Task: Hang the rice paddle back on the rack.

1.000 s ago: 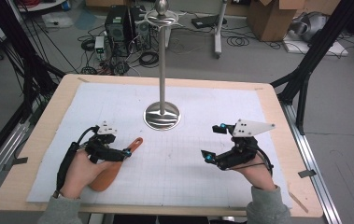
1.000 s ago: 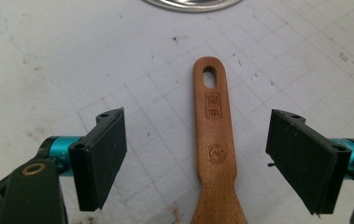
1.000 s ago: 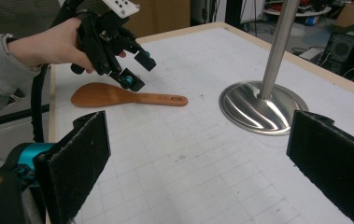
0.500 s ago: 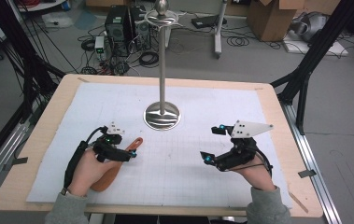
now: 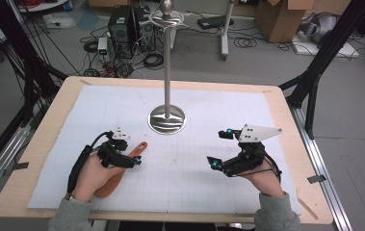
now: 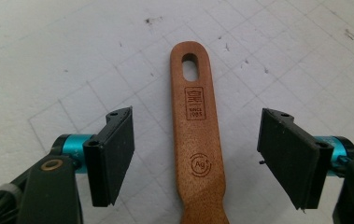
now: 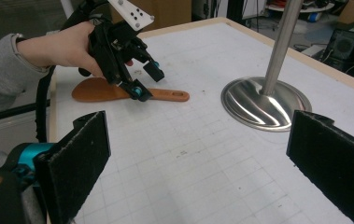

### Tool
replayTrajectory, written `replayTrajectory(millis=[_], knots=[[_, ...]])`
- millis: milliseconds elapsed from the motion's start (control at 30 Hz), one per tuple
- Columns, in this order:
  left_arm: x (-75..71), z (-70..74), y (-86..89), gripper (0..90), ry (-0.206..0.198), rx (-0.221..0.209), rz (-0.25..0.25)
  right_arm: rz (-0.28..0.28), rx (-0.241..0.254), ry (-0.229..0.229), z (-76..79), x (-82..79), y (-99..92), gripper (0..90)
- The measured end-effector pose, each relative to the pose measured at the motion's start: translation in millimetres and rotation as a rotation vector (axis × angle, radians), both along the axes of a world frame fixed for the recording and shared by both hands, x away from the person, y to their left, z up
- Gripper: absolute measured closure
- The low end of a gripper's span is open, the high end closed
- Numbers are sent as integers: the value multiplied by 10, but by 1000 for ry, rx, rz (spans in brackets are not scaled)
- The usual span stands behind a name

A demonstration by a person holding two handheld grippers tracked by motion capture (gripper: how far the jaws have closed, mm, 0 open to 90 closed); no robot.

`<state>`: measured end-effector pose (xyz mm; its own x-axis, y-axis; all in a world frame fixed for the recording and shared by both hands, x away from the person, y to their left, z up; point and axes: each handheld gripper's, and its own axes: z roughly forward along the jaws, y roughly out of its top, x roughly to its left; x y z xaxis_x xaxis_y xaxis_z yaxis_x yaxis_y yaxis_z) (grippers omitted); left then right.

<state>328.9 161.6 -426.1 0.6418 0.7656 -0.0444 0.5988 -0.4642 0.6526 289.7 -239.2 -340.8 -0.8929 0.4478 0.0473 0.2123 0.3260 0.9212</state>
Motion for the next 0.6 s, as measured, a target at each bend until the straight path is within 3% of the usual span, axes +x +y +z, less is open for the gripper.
replayTrajectory(millis=[133, 600], knots=[[5, -21, -41, 304, 4, 35, 4, 4, -3, -1, -7, 6, 9, 48], [-23, -24, -91, 456, 12, 55, 35, -1, -6, 5, -13, 9, 0, 49]])
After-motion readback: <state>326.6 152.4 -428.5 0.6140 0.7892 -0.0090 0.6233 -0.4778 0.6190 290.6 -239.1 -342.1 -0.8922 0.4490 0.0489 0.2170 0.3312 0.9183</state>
